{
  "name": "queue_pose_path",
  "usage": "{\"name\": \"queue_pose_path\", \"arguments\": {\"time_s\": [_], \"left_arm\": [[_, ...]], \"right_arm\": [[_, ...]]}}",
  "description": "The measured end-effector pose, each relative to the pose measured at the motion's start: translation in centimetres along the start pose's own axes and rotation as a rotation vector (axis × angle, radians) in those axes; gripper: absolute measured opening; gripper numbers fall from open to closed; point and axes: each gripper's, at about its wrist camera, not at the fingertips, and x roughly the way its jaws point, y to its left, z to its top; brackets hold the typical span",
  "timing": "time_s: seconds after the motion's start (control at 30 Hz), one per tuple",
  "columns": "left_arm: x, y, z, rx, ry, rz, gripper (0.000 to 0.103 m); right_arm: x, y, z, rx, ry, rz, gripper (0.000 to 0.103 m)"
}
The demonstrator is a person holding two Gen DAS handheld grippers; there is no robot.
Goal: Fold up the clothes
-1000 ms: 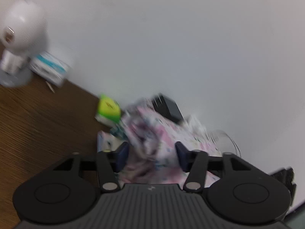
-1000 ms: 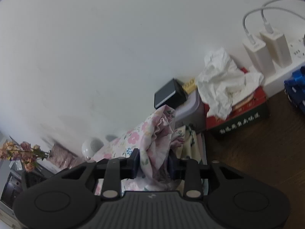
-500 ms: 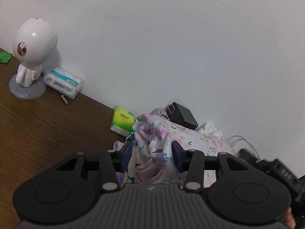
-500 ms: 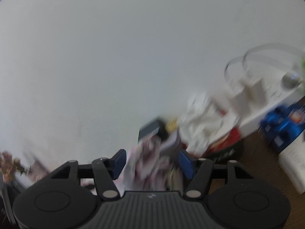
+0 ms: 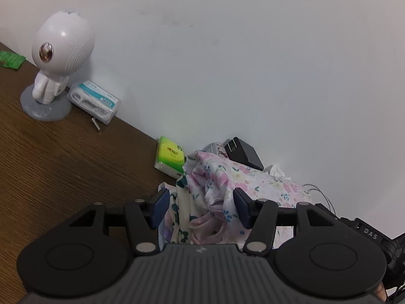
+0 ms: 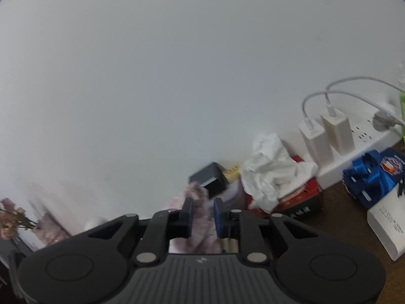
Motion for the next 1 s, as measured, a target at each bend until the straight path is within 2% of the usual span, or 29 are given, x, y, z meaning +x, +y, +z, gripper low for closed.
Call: {"name": "queue_pose_path", "arguments": {"time_s": [0.1,0.23,0.47,0.6,0.67,0.73,0.87,0.93,1.0], "left_arm": [[-0.5,0.2,0.3,-0.029,-0.004,-0.018,0.057],[0.3,-0.1,0.1,0.001,0.026,0.025,0.057],[1.2,0.2,-0.4,0.022,0.069,0.064,0.058],[0.7,0.4,-0.1,0.001,0.042,0.052,0.062],[0.2,0.2,0.1,0.002,0.029,0.029,0.064],[-0.1,0.0,0.3,0.009,0.017,0.031,0.065],[-0.5,-0.3,0.5,0.013,-0.001,0.039,0.065],[-0.9,-0.5,0.6,0.015,-0.014,0.057,0.065],[-1.9,-1.3,0.8,0.037,-0.041,0.083,0.065]], "right_arm": [[0.8,0.6,-0.4,-0.023,0.051,0.021,0.018],[2.4,1.2,-1.4,-0.055,0.108,-0.001,0.019],[2.7,0.7,-1.5,-0.038,0.135,0.009,0.019],[2.6,1.0,-1.6,-0.05,0.128,0.005,0.019],[2.2,1.0,-1.3,-0.041,0.113,0.01,0.025],[1.7,0.9,-1.0,-0.029,0.093,0.015,0.037],[0.9,0.9,-0.5,-0.024,0.061,0.015,0.041],[0.6,1.0,-0.4,-0.025,0.047,0.01,0.048],[0.1,1.2,-0.1,-0.037,0.031,0.001,0.049]]}}
